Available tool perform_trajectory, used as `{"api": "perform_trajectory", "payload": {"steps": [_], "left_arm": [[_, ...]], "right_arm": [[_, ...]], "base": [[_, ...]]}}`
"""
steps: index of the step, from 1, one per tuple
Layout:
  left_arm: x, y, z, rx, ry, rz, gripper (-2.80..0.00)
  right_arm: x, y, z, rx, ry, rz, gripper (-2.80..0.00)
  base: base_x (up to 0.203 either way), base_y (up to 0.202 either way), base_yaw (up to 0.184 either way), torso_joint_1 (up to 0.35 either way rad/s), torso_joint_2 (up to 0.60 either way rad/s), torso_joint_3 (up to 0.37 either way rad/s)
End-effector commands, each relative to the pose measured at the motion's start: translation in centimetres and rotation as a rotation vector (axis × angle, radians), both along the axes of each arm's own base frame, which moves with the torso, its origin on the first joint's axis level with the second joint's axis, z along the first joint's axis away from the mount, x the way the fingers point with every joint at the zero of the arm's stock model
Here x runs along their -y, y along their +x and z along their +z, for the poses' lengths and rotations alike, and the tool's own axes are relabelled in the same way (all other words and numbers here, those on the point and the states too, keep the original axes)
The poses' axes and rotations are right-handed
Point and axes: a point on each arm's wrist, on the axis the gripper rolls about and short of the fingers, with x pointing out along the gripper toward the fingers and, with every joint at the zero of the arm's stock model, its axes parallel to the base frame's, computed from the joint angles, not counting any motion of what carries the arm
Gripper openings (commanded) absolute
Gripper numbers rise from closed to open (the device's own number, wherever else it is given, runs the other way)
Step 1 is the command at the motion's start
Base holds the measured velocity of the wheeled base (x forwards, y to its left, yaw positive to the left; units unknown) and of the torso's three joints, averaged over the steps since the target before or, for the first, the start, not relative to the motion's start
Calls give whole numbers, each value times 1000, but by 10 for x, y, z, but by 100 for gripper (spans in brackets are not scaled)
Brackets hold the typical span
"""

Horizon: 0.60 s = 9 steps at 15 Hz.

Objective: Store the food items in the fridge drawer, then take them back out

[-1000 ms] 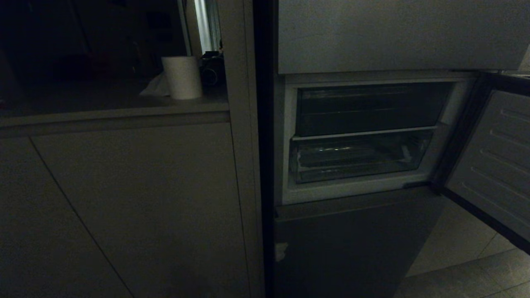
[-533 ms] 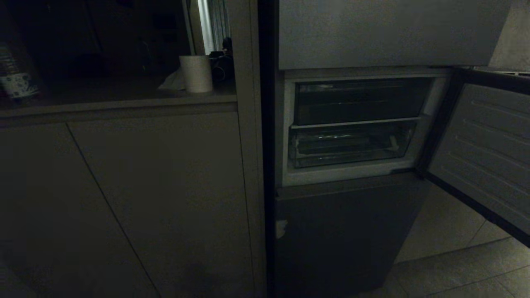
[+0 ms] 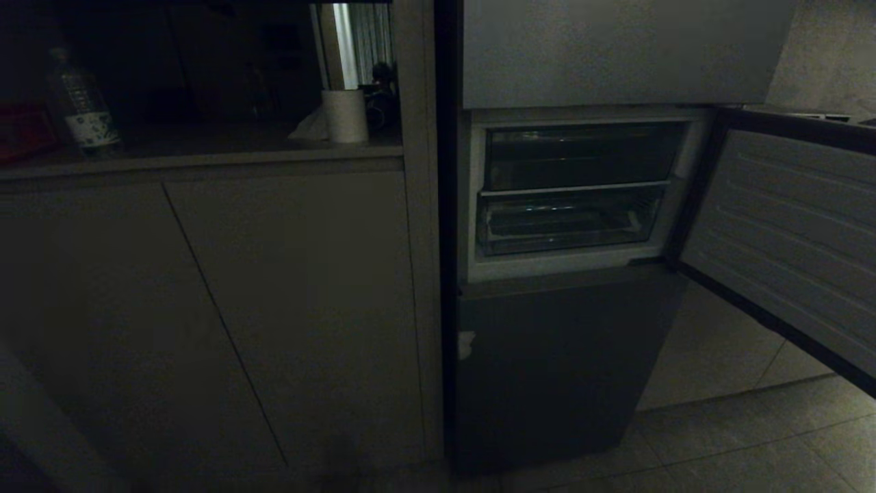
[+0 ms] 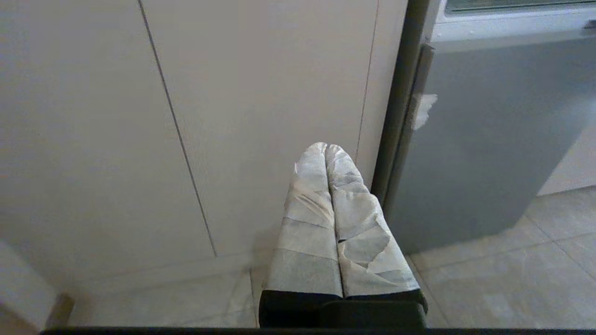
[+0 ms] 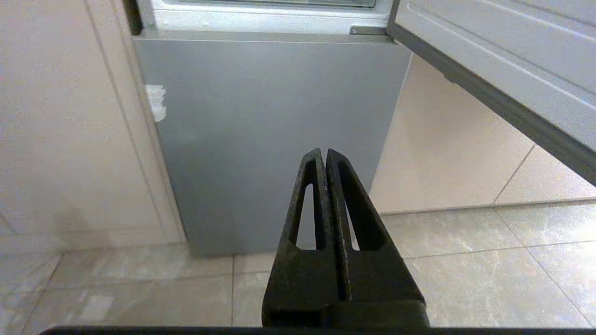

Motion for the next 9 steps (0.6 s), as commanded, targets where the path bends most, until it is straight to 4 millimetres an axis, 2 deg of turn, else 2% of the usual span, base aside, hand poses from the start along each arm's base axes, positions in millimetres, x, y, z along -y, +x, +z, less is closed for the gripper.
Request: {"api": "perform_trajectory", "payload": {"steps": [1,5,7,9], "left_arm": [[0,0,0,0,-1,1,-280],[0,0,0,0,-1,1,-280],[0,0,0,0,-1,1,-280],[0,0,0,0,-1,1,-280]], "right_arm": [[0,0,0,2,11,-1,-280],[0,-1,3,13,38,-15,-280],[2,-8,33,71,120,-78,-280],[4,-1,71,42,254,-168,-280]], "base": [[-141,0,0,-2,2,2],[-15,0,0,0,0,3],[0,0,0,0,0,0],[0,0,0,0,0,0]]}}
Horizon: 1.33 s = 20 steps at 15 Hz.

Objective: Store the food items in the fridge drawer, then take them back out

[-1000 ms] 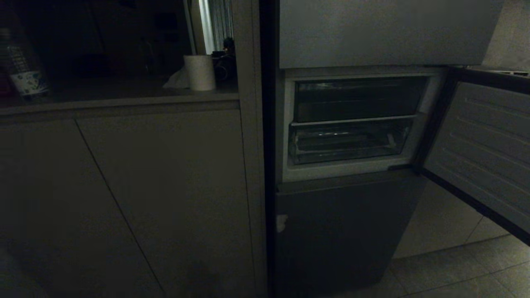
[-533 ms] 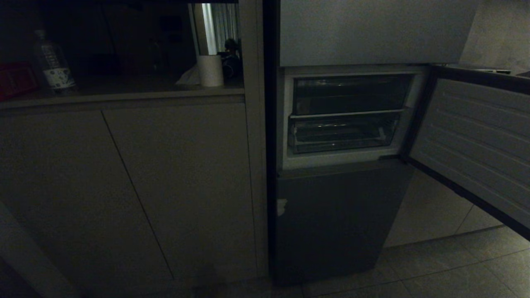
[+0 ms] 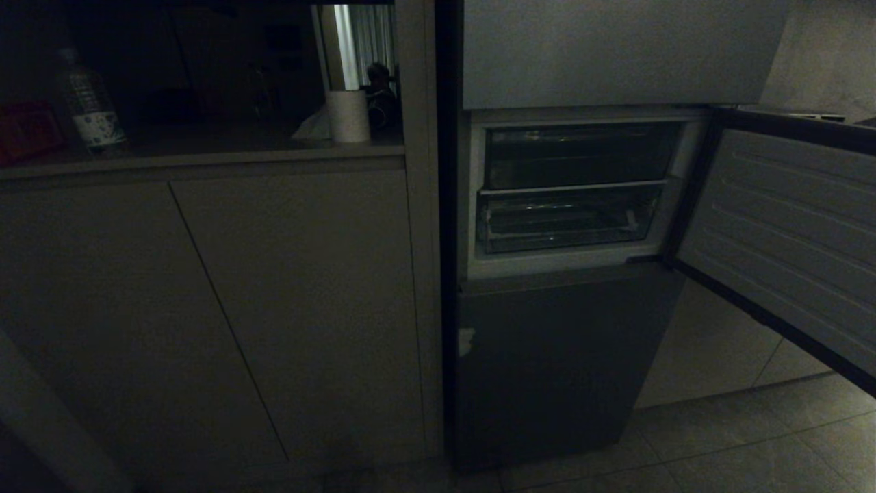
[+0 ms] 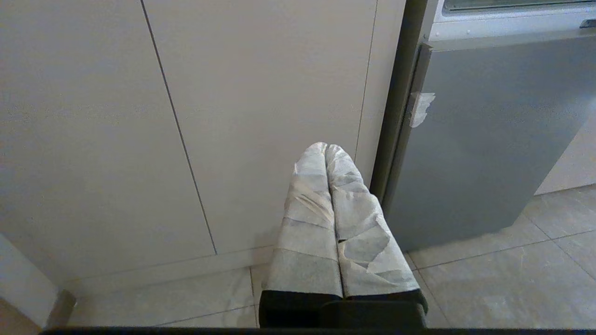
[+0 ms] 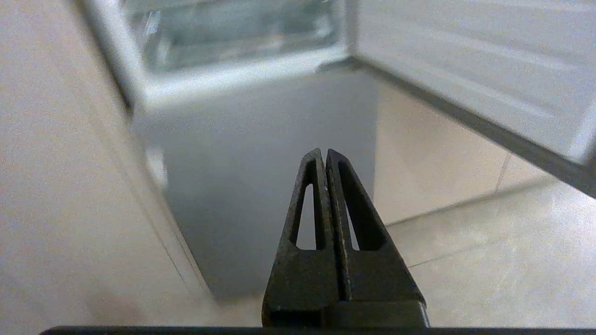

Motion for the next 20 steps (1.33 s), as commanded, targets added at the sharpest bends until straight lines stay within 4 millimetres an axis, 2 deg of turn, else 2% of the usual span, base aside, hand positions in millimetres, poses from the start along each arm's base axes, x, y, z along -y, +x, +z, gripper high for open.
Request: {"api": "perform_trajectory", "payload": {"steps": [1,3,5,7,9,12,16,20], "left_arm": [[0,0,0,0,0,1,-280],[0,0,0,0,-1,1,-280],[0,0,0,0,-1,1,-280],[0,0,0,0,0,1,-280],[0,0,0,0,0,1,-280],[0,0,0,0,-1,1,-280],[0,0,0,0,-1,1,-280],[0,0,0,0,-1,1,-280]], "right_arm": [[2,16,48,-44,162,-83,-280],[1,31,71,-54,274,-169,-280],[9,58,86,-36,400,-320,-280],[33,83,96,9,514,-446,-280],[68,97,103,89,642,-535,-280],[119,102,113,219,766,-600,-280],[170,98,118,317,800,-675,-280],[222,98,119,343,851,-713,-280]], "base": [[0,0,0,0,0,0],[0,0,0,0,0,0],[0,0,0,0,0,0],[0,0,0,0,0,0],[0,0,0,0,0,0],[0,0,0,0,0,0],[0,0,0,0,0,0],[0,0,0,0,0,0]]}}
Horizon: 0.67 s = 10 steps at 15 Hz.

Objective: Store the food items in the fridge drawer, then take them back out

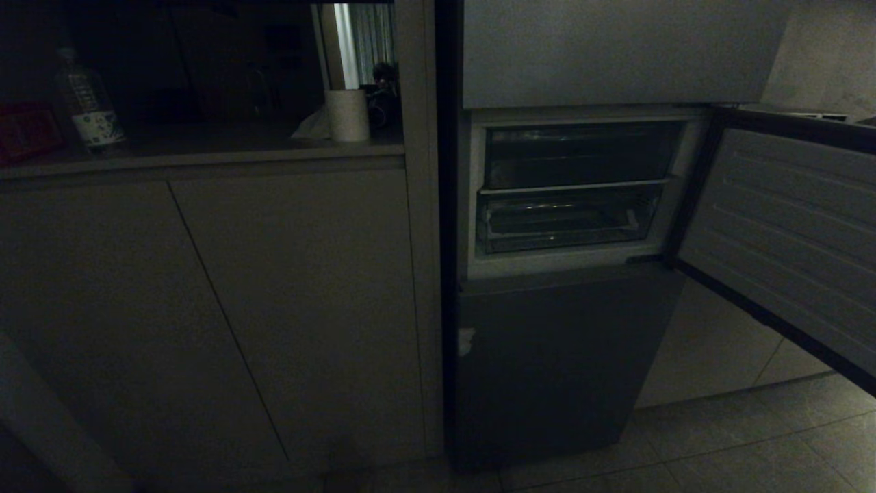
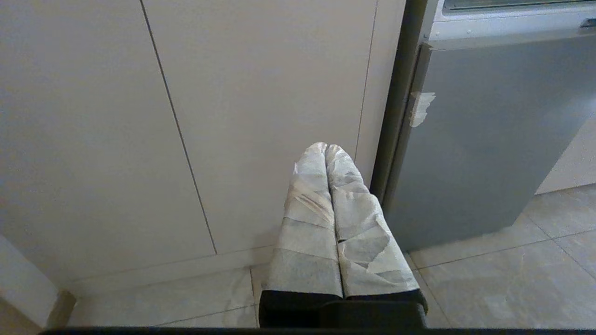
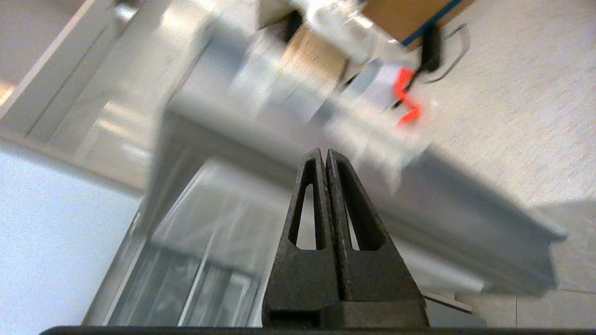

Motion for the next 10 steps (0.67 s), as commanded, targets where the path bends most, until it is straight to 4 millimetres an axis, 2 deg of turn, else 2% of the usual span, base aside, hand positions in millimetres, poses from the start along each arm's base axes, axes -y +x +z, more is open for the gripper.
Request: {"api": "perform_trajectory", "payload": {"steps": [1,7,8,10], "left_arm": [[0,0,0,0,-1,2,-280],[0,0,0,0,1,1,-280],[0,0,0,0,0,1,-280],[0,0,0,0,-1,1,-280]], "right_arm": [[40,2,-12,-7,75,-31,-280],[92,-1,-10,17,67,-81,-280],[99,1,-12,31,83,-65,-280],[111,14,-21,57,144,98,-280]], "base": [[0,0,0,0,0,0],[0,0,0,0,0,0],[0,0,0,0,0,0],[0,0,0,0,0,0]]}}
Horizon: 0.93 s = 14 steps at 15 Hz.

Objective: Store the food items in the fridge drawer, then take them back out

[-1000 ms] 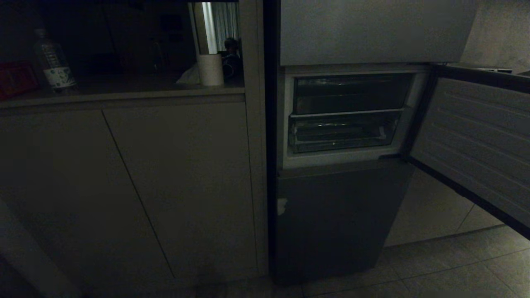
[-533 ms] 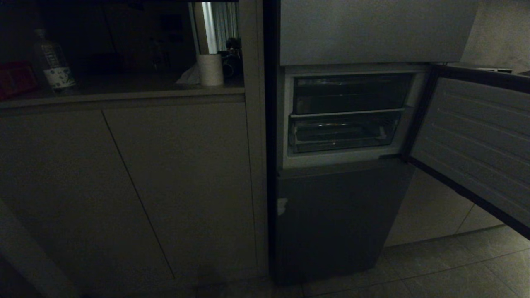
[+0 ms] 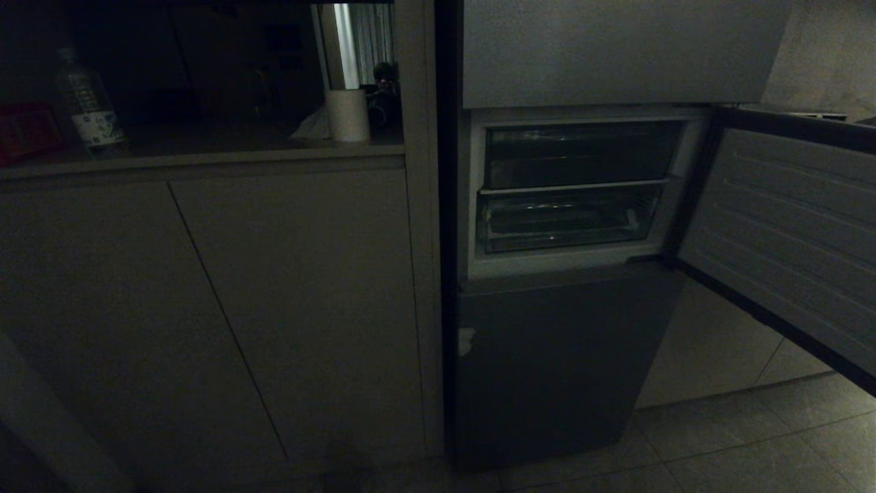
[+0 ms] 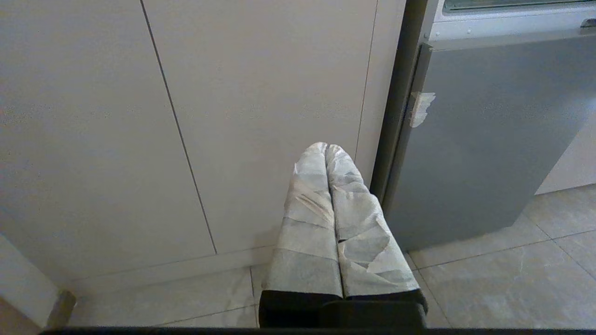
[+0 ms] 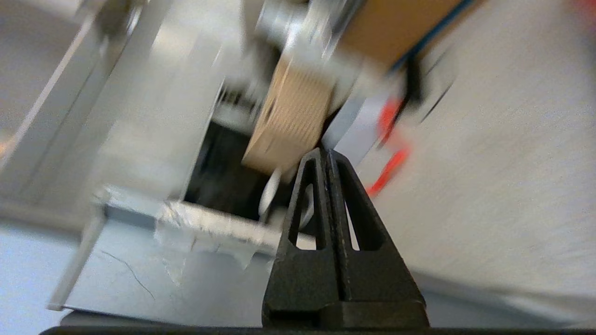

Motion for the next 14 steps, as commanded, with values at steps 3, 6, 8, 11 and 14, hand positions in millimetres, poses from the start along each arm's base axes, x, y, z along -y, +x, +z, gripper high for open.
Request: {"api": "perform_trajectory", "payload": {"steps": [3,6,8,11,14], "left_arm": [[0,0,0,0,-1,1,-280],[0,0,0,0,-1,1,-280],[0,0,0,0,0,1,-280],[0,0,0,0,-1,1,-280],[0,0,0,0,0,1,-280]], "right_arm": [[13,24,-18,65,132,321,-280],[-1,22,-9,85,145,413,-280],[-19,17,-1,86,123,447,-280],[-64,-2,33,130,47,460,-280],[-110,-25,77,279,-11,478,-280]], "base": [[0,0,0,0,0,0],[0,0,0,0,0,0],[0,0,0,0,0,0],[0,0,0,0,0,0],[0,0,0,0,0,0]]}}
